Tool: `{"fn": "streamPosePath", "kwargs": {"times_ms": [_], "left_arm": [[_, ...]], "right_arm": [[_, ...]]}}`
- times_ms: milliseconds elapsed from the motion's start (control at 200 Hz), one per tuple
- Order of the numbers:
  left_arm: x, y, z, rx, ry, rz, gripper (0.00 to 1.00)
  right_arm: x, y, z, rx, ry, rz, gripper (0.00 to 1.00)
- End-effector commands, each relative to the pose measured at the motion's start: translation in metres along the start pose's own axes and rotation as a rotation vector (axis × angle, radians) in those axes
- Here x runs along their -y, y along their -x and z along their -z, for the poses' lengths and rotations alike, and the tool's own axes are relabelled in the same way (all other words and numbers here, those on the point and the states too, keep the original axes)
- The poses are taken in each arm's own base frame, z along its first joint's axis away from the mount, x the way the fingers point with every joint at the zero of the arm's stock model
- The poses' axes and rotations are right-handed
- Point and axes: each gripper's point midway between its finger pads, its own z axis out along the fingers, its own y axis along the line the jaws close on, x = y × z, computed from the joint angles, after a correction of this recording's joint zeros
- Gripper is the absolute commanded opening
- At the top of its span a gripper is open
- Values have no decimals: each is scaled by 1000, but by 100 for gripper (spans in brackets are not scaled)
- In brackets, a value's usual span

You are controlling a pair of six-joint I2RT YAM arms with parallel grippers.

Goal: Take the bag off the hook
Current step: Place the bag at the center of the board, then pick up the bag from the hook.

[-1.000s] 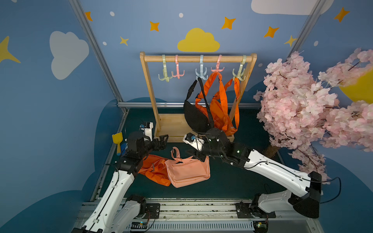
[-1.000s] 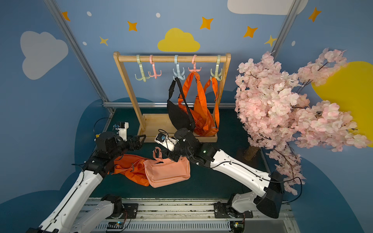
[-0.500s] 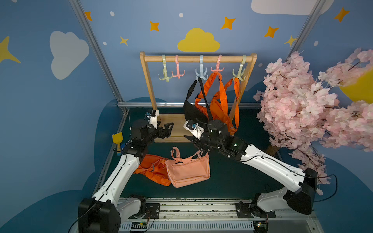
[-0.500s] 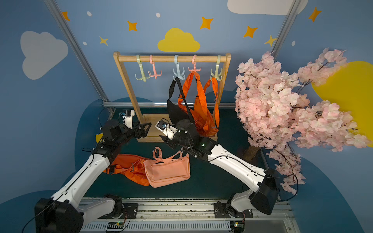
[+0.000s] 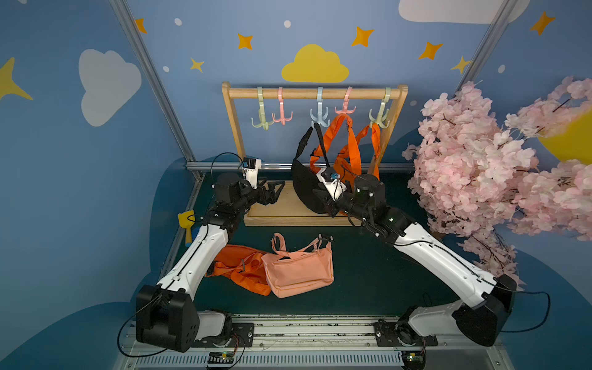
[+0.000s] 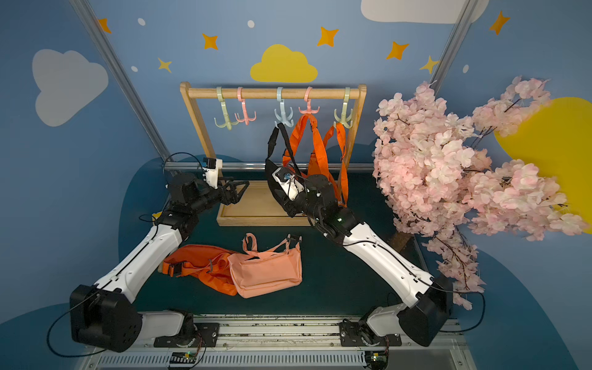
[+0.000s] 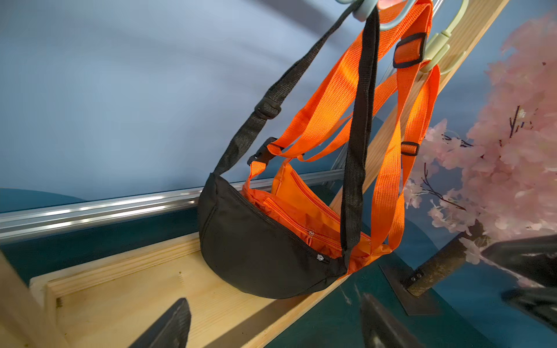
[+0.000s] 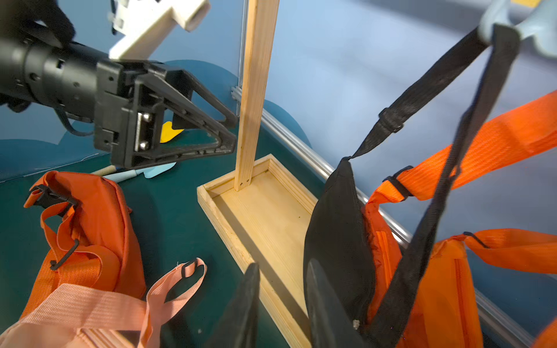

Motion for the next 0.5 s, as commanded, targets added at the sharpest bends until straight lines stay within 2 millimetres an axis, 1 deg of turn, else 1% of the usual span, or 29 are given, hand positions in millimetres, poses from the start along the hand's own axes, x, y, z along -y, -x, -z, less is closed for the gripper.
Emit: {"fn": "streamPosePath", "kwargs": {"times_ms": [0,60,135,175,270,320,365,416,496], "left_arm": [[16,15,-9,3,-67,-27,86],[18,18,-16,-16,-76,-19,85],[21,24,-23,-24,-94,-15,84],[24,26,-26,-23,-107,-17,83],[27,29,-34,-26,-139,-24,81],[27,30,-39,-26,-151,-30,79],[26,31,-43,-26,-153,-25,78],[26,34,-45,-24,-158,-18,78],[28,38,-50,-15,-175,-31,78]], "right_arm": [[15,3,16,29,-40,-22,24],[25,0,18,35,-68,-37,21],[37,0,21,36,-92,-64,15],[41,0,22,37,-99,-75,13],[48,-3,22,37,-104,-83,12],[52,-6,19,46,-110,-85,11],[56,-9,16,46,-120,-97,12],[61,-7,16,43,-130,-120,12],[64,-4,14,46,-119,-136,13]]}}
